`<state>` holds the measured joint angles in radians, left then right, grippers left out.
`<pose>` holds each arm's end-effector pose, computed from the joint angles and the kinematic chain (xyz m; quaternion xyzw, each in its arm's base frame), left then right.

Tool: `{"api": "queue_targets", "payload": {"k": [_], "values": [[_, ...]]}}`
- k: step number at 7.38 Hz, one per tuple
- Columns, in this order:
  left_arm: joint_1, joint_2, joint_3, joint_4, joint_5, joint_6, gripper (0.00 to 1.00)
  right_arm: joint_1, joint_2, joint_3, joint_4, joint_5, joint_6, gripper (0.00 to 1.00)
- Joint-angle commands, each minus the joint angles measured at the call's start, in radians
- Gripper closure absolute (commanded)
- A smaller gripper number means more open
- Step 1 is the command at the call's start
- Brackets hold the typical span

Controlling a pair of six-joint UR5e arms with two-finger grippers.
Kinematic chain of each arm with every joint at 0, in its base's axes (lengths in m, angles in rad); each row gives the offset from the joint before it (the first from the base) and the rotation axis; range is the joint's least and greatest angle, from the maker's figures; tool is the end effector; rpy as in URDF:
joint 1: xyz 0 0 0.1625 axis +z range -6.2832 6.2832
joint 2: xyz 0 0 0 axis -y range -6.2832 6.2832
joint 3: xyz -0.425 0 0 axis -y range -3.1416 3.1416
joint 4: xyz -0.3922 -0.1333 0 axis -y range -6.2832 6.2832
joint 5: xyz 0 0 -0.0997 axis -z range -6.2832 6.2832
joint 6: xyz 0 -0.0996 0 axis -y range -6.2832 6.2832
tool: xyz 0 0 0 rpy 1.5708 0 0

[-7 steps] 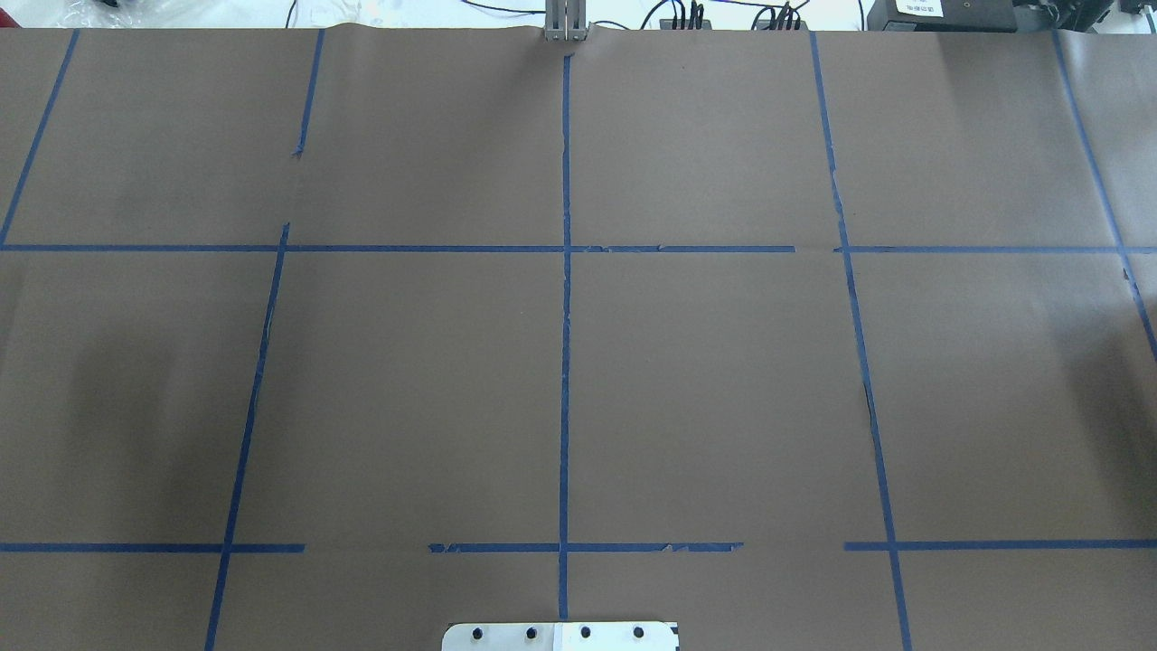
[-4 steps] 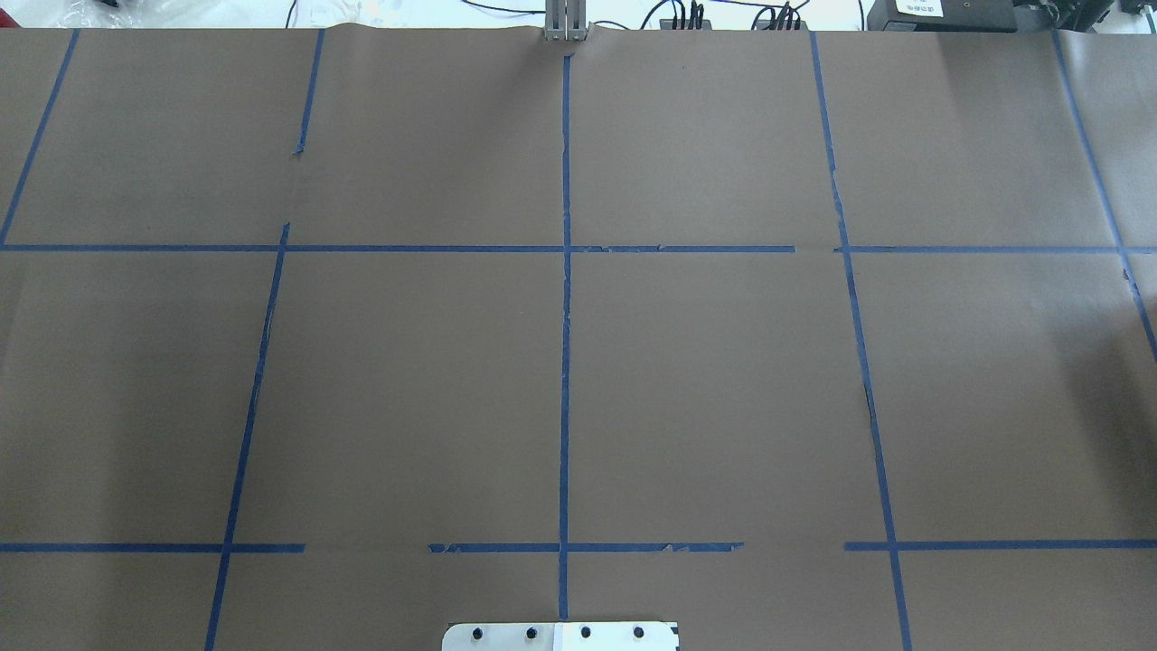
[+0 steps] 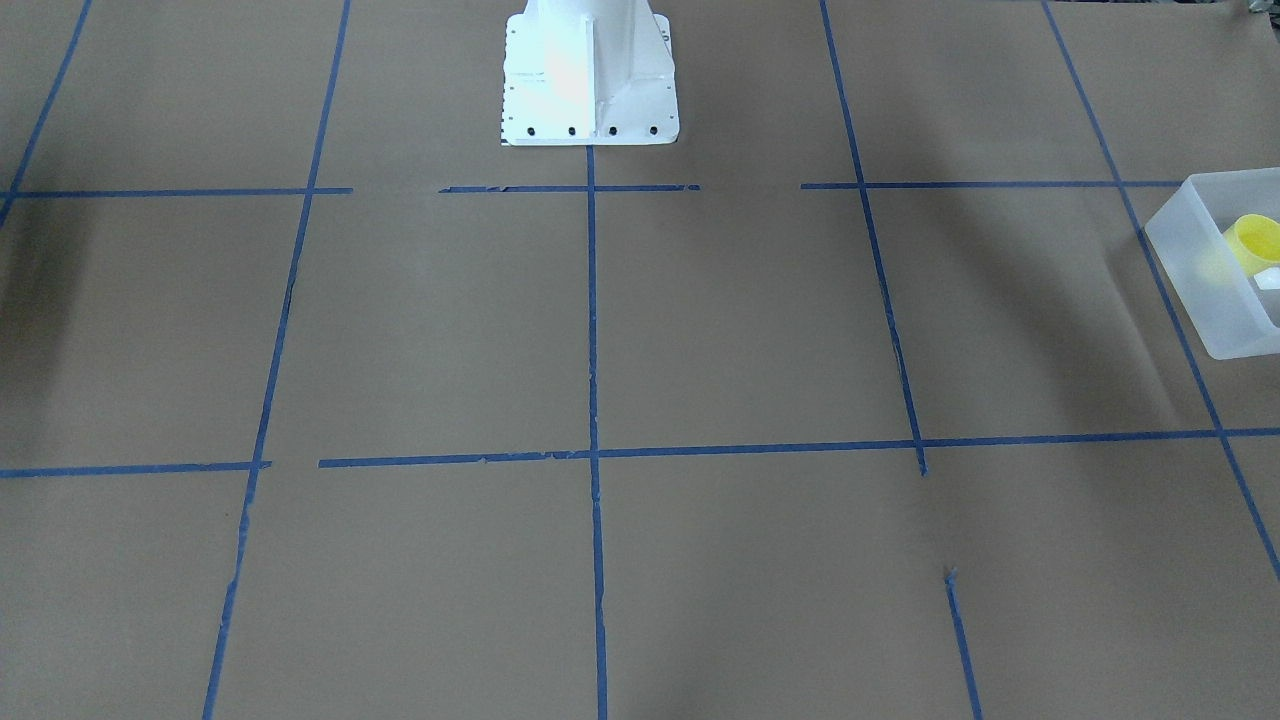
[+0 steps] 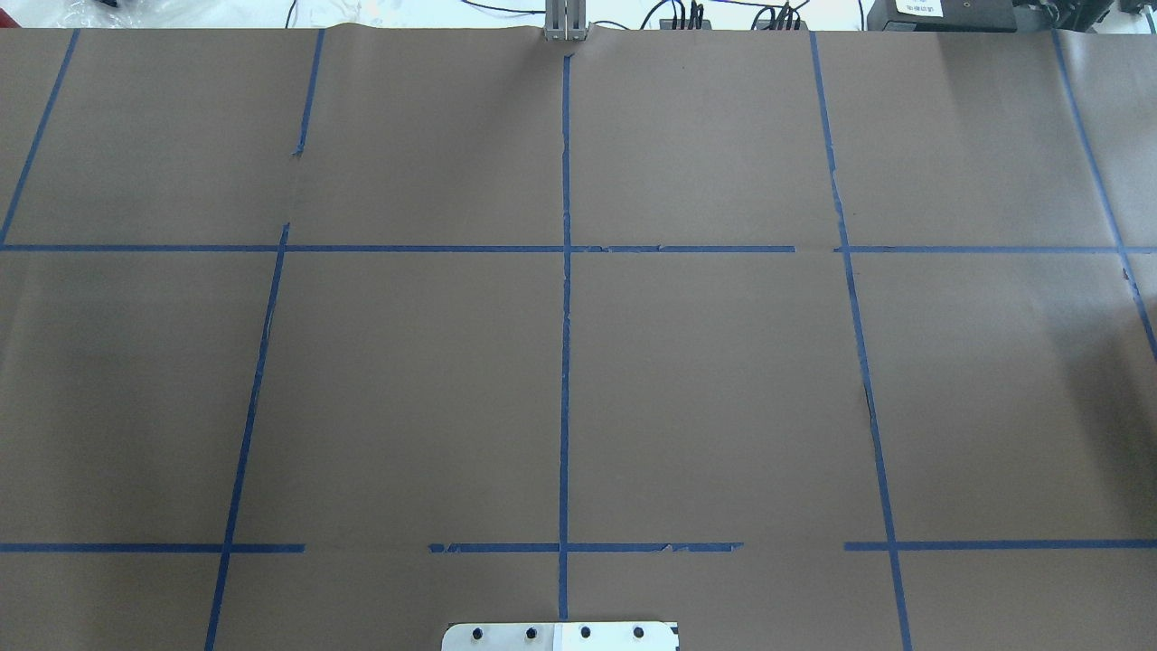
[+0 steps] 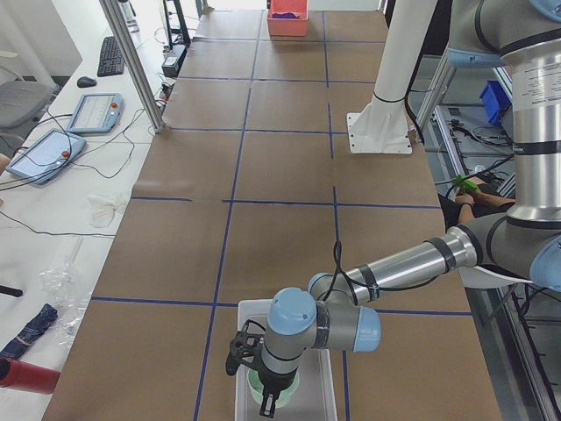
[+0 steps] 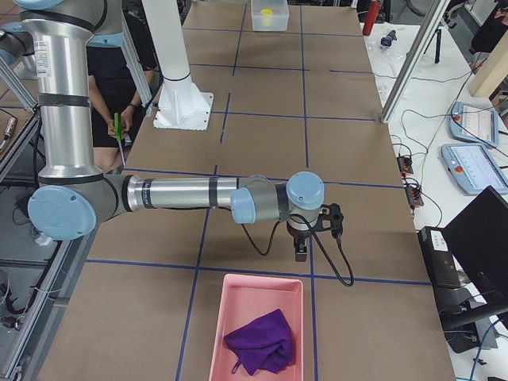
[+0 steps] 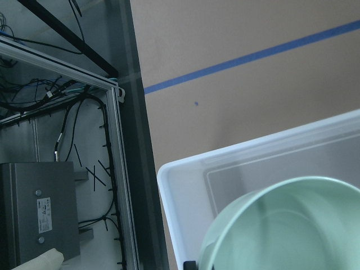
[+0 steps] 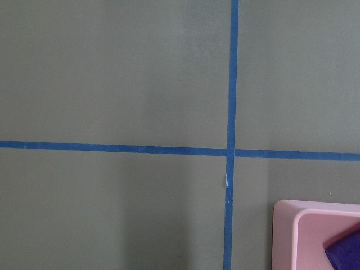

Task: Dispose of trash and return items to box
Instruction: 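Lower the green bowl into the clear bin and release it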

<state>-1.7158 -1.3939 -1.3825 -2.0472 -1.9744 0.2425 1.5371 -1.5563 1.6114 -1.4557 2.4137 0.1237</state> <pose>-0.1511 -0.3830 0.8009 0.0920 0.1859 0.0588 0.9765 0.0418 -0.5089 0.6143 0.0453 -0.4124 0.0062 0.9098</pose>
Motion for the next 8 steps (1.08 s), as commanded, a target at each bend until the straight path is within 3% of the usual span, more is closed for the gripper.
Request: {"api": "queue_targets", "payload": {"k": [1, 2, 4, 6, 8], "values": [[0.001, 0.0, 0.005, -0.014, -0.001, -0.003, 0.07, 0.0, -0.002, -0.001, 0.0, 0.001, -0.001, 0.0], [0.001, -0.004, 0.003, -0.014, -0.001, -0.003, 0.0, 0.0, -0.002, -0.001, 0.0, 0.001, -0.001, 0.0], [0.001, -0.011, -0.004, -0.014, -0.003, -0.003, 0.0, 0.0, -0.002, 0.001, 0.0, 0.001, -0.001, 0.0], [0.001, -0.014, -0.077, -0.002, -0.01, -0.006, 0.0, 0.0, -0.002, 0.002, 0.0, 0.001, 0.001, 0.0], [0.001, -0.019, -0.137, 0.028, -0.139, -0.081, 0.0, 0.0, -0.001, 0.005, 0.002, 0.002, 0.002, 0.0]]}}
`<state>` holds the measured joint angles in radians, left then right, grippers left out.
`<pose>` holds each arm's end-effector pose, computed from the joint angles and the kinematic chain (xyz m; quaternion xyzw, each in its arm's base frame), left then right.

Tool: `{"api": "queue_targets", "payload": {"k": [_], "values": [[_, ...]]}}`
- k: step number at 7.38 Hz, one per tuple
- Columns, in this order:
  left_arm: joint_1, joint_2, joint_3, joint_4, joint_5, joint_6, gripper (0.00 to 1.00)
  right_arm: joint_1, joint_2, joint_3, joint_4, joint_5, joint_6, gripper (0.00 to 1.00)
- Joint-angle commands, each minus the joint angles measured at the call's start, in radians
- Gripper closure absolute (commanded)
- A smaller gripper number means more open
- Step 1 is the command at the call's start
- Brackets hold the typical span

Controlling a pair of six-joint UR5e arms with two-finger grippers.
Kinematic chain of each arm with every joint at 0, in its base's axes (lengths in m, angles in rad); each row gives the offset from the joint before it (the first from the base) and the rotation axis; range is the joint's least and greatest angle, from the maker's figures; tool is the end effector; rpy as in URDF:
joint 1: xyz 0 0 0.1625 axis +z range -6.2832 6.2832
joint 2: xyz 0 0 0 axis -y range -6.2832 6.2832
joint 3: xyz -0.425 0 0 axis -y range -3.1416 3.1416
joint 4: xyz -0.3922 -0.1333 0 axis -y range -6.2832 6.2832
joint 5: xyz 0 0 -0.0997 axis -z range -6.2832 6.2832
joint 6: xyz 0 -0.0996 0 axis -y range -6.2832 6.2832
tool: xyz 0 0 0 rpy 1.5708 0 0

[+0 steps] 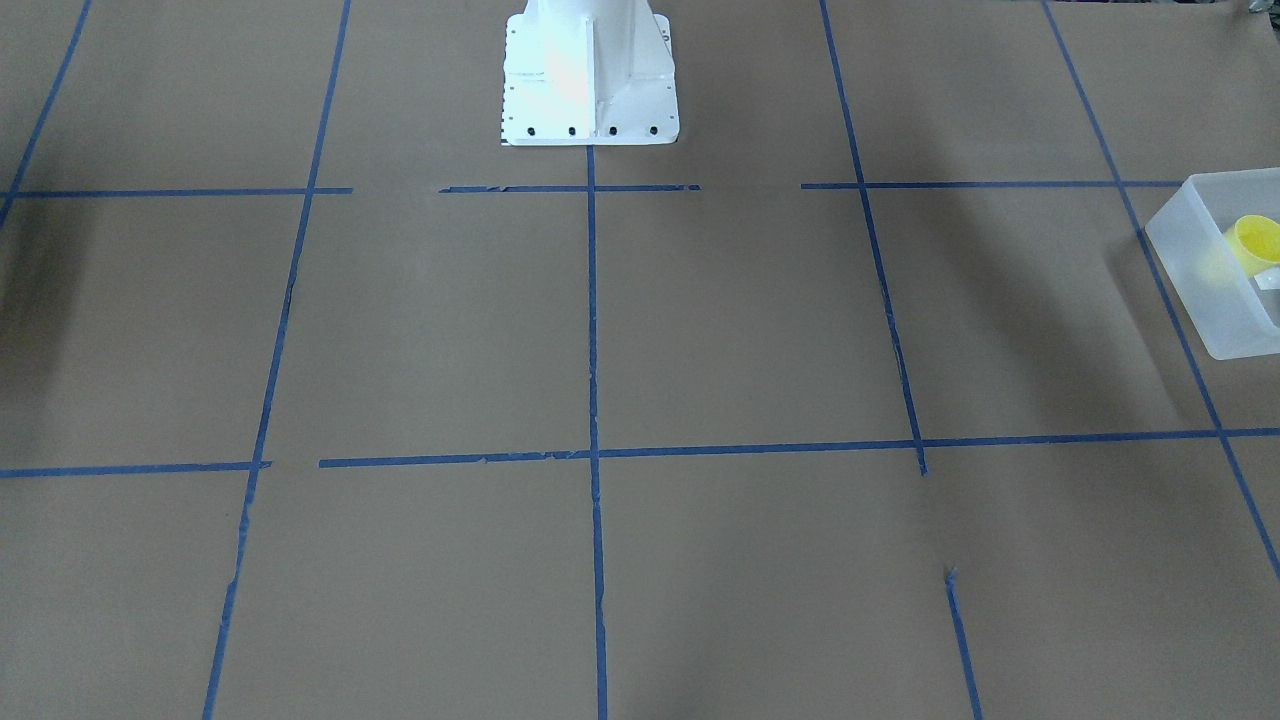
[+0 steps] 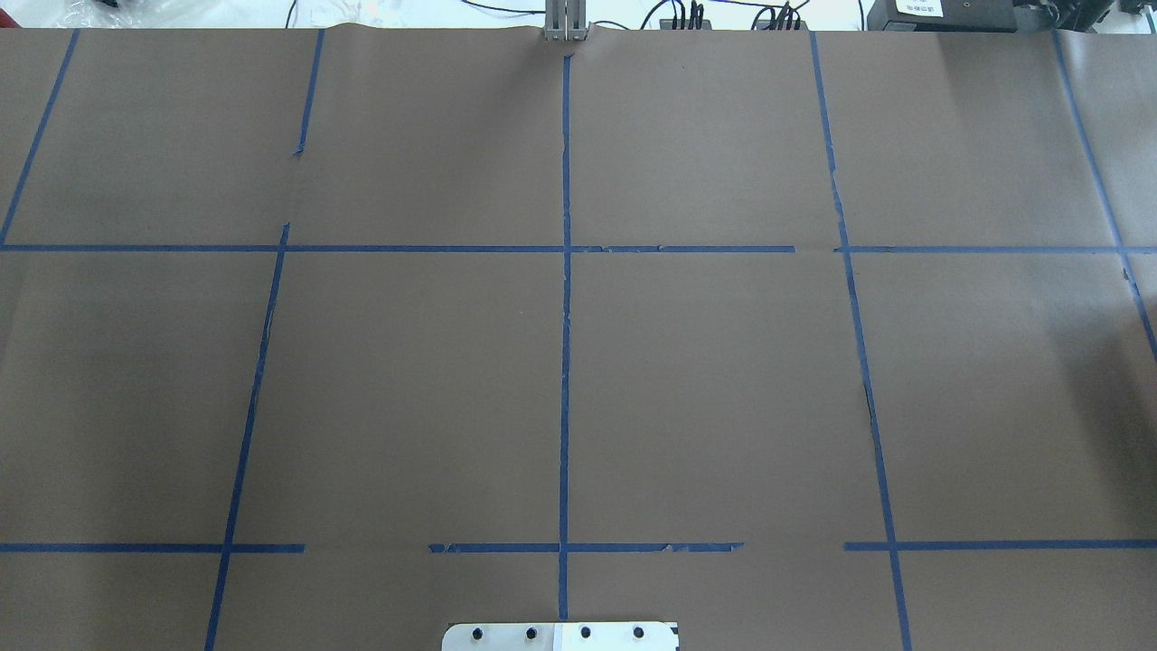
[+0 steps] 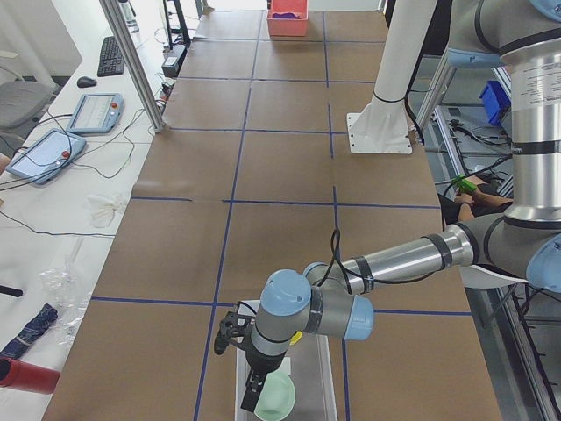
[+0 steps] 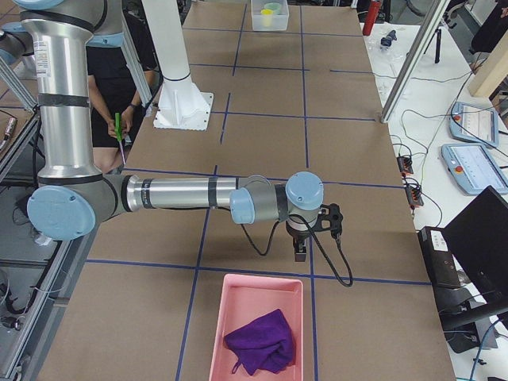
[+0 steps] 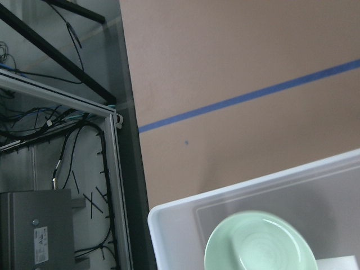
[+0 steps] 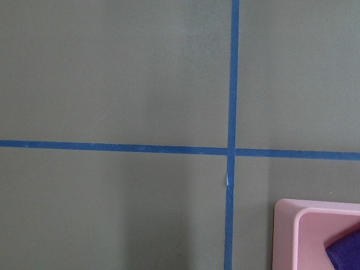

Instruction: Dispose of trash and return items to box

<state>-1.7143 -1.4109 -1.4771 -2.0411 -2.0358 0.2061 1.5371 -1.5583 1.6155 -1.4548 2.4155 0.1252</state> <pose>-0.1490 -0.4114 0.7460 0.1435 0.2073 0.0552 0.9661 0.0417 -0.5082 0.6130 0.0462 -0.4133 0.0061 0.9094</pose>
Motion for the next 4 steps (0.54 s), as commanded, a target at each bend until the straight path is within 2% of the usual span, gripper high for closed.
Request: {"api": "queue_targets", "payload": {"k": [1, 4], "values": [[0.001, -0.002, -0.087, 0.063, -0.119, -0.086, 0.0, 0.0, 0.003, 0.001, 0.001, 0.001, 0.001, 0.0], [0.05, -0.026, -0.202, 0.189, -0.227, -0.215, 0.0, 0.0, 0.003, 0.004, 0.001, 0.001, 0.002, 0.0]]}}
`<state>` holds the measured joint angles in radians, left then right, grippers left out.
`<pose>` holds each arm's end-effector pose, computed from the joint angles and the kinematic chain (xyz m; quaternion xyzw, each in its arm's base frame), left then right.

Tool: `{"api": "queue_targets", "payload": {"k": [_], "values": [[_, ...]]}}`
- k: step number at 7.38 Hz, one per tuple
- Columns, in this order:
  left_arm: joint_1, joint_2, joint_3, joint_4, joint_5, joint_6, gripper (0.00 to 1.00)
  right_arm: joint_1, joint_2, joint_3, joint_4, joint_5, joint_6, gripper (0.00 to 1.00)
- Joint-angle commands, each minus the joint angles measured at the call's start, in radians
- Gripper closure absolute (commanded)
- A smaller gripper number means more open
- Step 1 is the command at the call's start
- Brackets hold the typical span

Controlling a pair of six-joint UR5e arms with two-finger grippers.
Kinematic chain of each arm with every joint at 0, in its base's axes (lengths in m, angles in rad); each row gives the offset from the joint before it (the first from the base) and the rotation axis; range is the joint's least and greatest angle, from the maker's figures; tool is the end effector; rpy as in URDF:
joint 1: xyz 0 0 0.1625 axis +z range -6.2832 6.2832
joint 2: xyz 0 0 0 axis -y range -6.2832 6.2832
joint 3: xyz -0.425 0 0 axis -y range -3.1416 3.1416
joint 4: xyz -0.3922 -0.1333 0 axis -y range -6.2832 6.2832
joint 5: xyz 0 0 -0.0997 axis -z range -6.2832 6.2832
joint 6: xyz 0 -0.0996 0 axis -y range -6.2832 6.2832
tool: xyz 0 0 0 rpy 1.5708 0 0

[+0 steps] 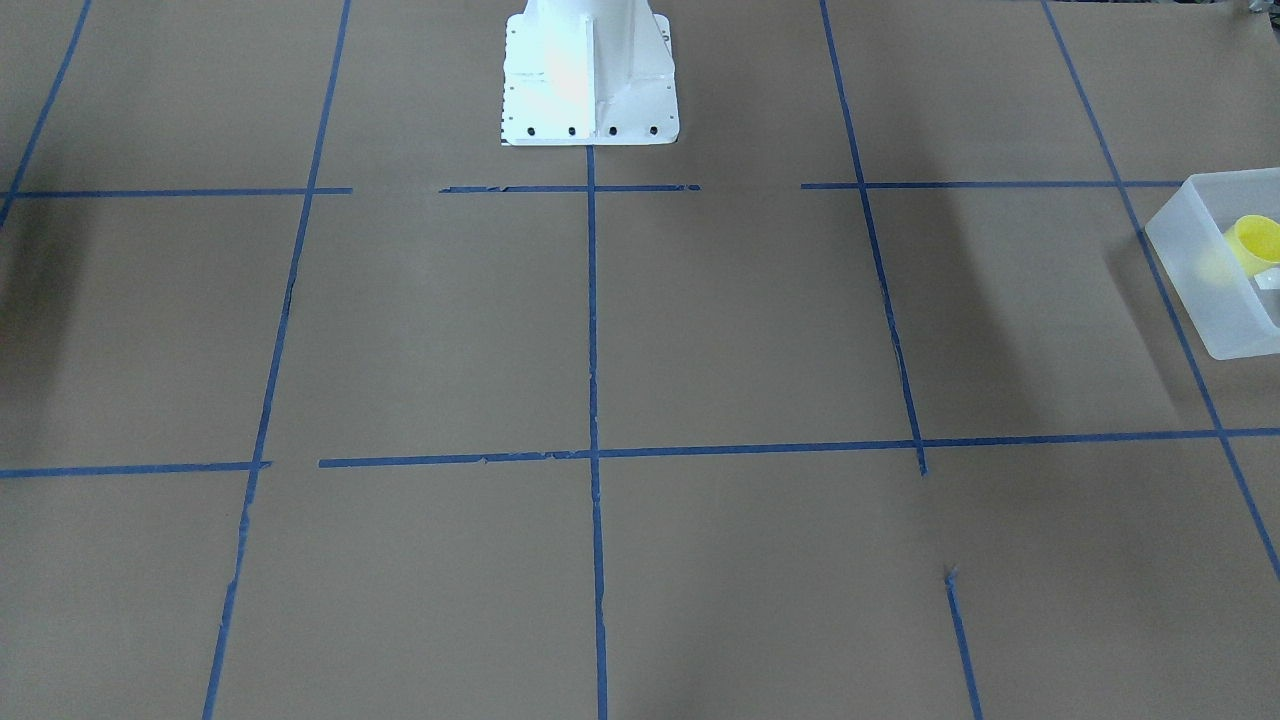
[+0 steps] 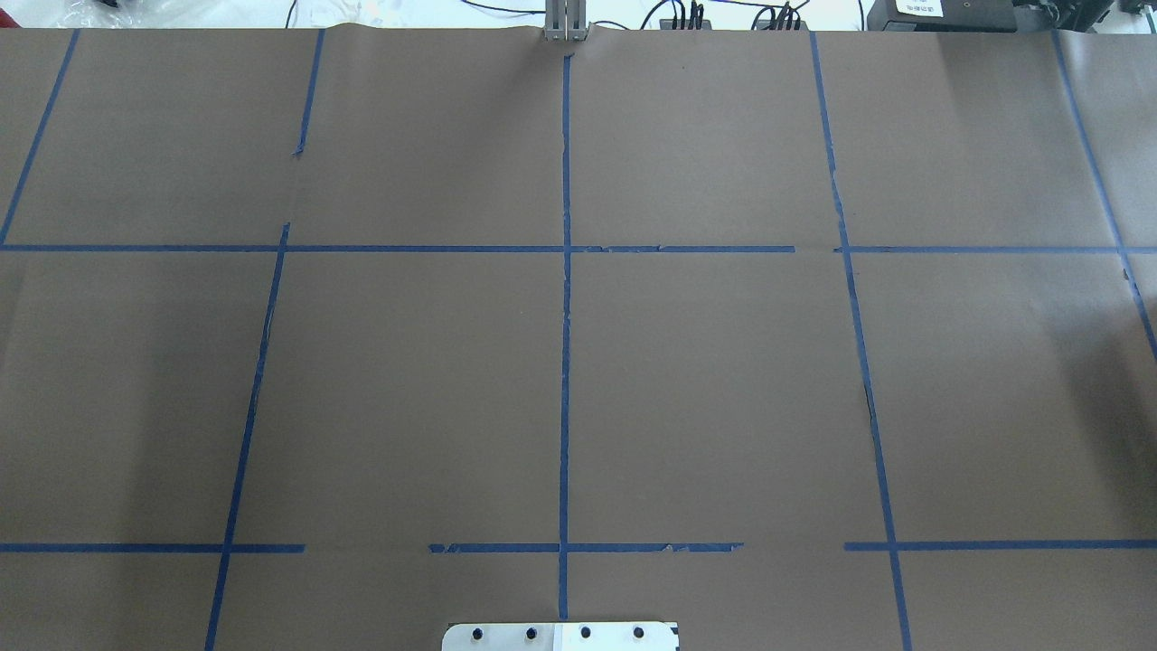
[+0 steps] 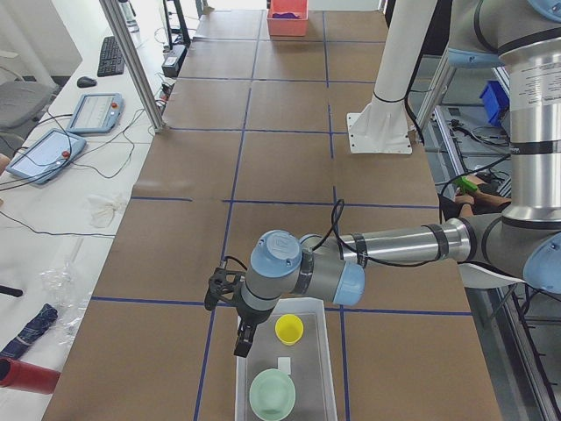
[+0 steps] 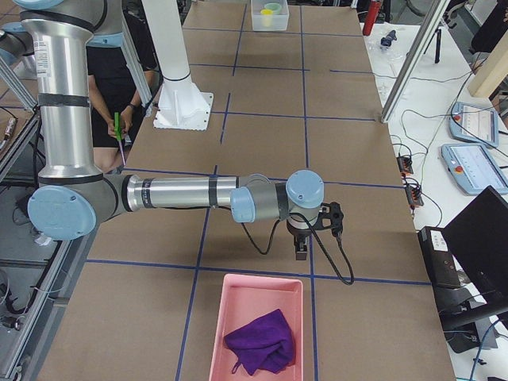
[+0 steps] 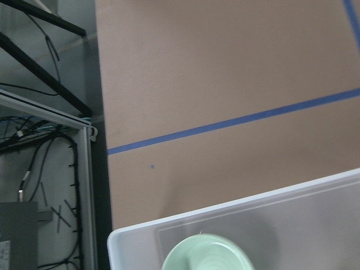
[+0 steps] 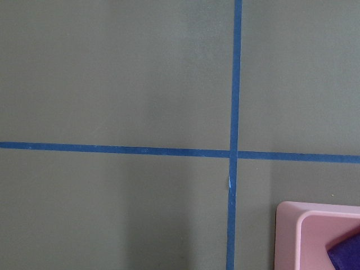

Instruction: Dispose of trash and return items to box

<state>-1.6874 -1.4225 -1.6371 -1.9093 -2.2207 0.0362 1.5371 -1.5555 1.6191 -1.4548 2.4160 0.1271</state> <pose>-0.1243 -0.4331 0.6664 0.1450 0.3065 0.0030 0.9408 0.0416 -0.5095 0.6097 0.0487 -0.4137 0.0057 0.9091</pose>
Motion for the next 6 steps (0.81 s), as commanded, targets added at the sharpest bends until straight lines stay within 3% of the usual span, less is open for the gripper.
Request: {"api": "queue_targets", "payload": {"k": [1, 6], "values": [[0.069, -0.03, -0.062, 0.109, -0.043, -0.064, 0.0, 0.0, -0.001, 0.001, -0.001, 0.003, 0.002, 0.0], [0.089, -0.128, -0.073, 0.257, -0.11, -0.104, 0.0, 0.0, -0.001, -0.002, -0.001, 0.006, 0.002, 0.0]]}}
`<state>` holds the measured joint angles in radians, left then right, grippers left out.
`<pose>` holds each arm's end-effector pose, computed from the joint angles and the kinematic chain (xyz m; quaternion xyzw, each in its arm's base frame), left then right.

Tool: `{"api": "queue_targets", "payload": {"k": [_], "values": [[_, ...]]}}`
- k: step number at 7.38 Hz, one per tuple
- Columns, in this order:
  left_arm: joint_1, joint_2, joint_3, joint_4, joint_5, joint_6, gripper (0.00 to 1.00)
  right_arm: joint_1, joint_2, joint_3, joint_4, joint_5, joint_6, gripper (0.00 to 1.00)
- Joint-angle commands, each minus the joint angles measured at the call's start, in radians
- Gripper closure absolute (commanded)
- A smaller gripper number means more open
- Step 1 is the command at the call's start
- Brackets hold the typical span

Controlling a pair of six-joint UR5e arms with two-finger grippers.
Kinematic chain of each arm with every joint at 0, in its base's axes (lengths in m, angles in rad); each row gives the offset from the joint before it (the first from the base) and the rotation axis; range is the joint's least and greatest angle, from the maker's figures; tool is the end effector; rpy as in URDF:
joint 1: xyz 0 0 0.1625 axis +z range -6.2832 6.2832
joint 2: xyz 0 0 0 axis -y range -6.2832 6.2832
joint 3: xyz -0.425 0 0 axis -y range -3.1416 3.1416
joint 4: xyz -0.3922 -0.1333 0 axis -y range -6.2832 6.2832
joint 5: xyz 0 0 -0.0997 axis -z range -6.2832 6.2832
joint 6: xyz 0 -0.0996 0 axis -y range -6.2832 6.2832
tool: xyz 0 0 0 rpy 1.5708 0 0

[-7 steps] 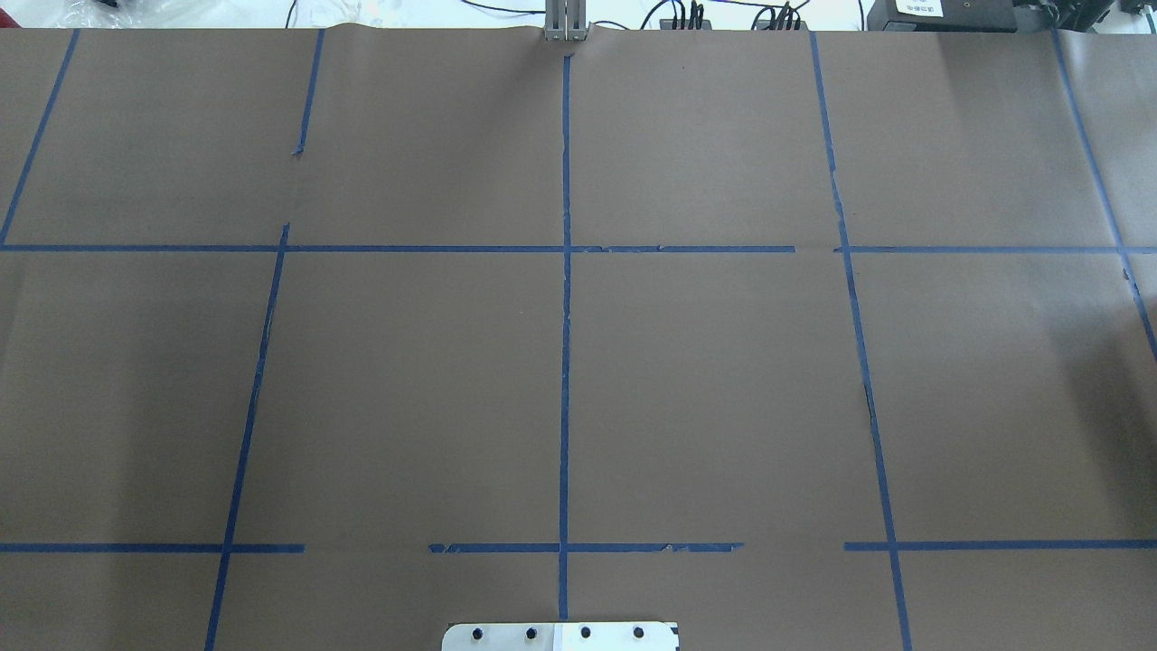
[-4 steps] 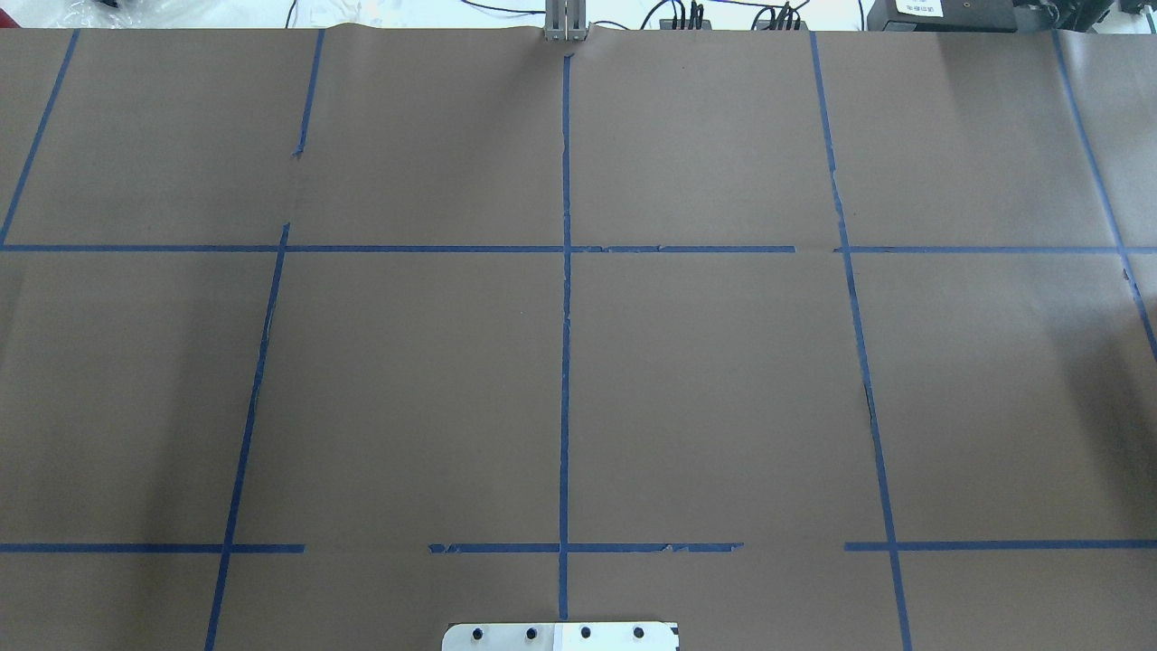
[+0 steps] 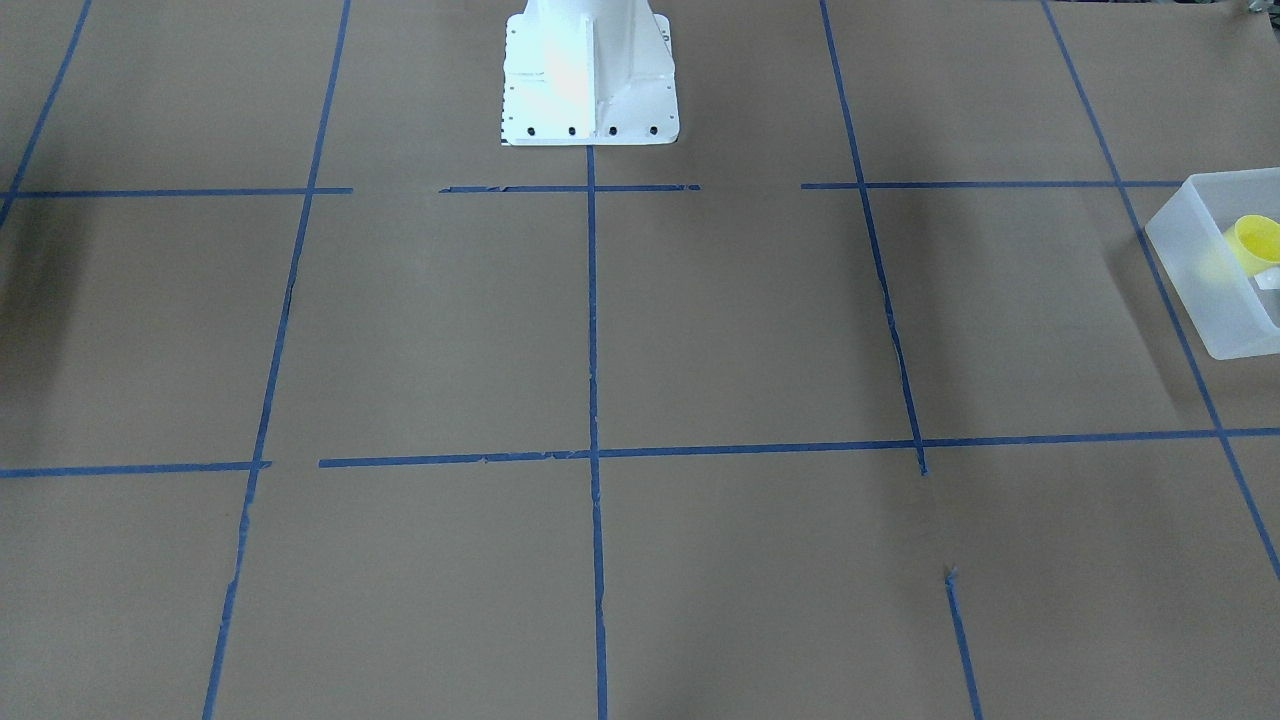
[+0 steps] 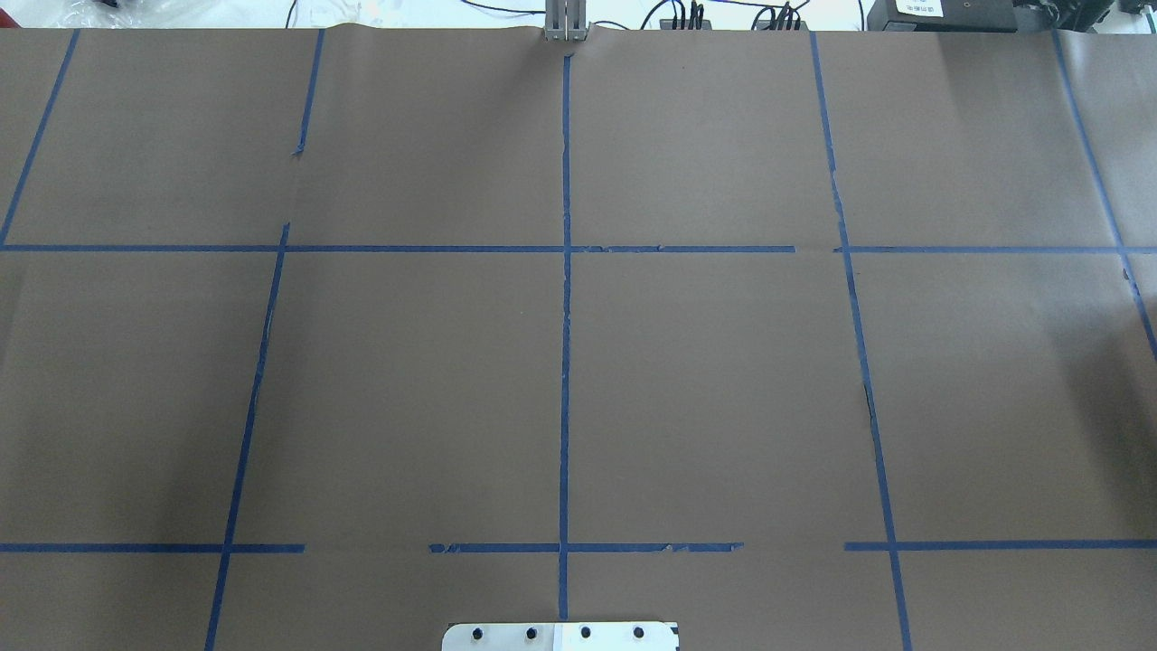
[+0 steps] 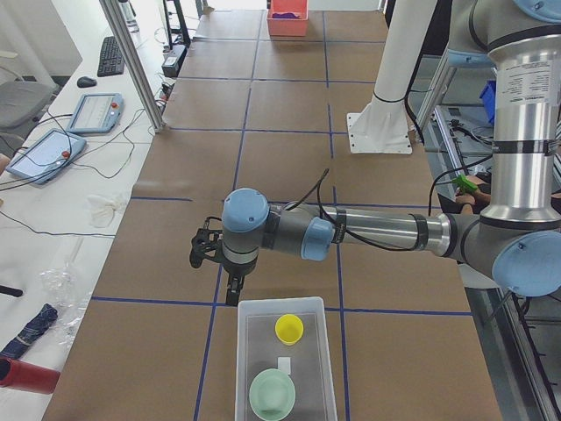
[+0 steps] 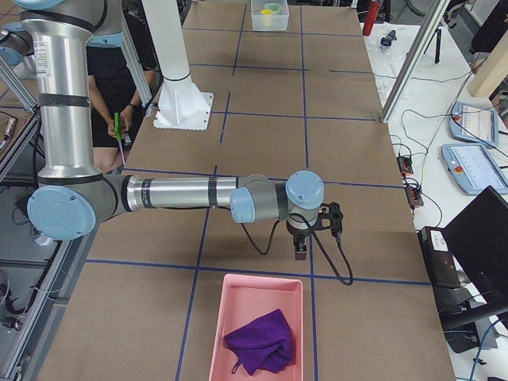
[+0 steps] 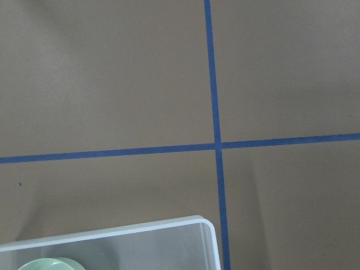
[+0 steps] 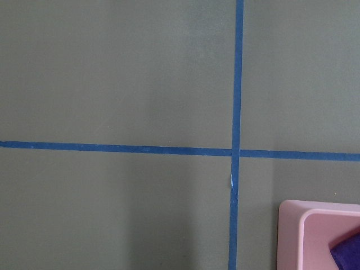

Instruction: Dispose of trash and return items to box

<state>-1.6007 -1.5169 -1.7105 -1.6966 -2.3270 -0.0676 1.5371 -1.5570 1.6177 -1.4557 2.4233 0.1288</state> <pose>-0.0793 -0.4784 0.6032 0.0912 0.3689 -0.0061 0.9250 0.0412 -0.5086 0.6108 0.0462 -0.4170 0.0069 0.9077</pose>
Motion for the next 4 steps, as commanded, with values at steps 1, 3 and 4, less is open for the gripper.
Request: {"api": "queue_targets", "payload": {"k": [1, 3, 4], "values": [[0.002, -0.037, 0.0, 0.049, 0.0, 0.002, 0.0, -0.003, 0.0, -0.002, 0.0, -0.003, 0.0, 0.0], [0.011, -0.048, -0.001, 0.051, 0.009, 0.0, 0.0, -0.003, 0.002, -0.001, 0.0, -0.001, 0.0, 0.0], [0.011, -0.049, -0.001, 0.051, 0.02, 0.002, 0.0, -0.003, 0.002, -0.001, 0.002, -0.003, -0.001, 0.0]]}}
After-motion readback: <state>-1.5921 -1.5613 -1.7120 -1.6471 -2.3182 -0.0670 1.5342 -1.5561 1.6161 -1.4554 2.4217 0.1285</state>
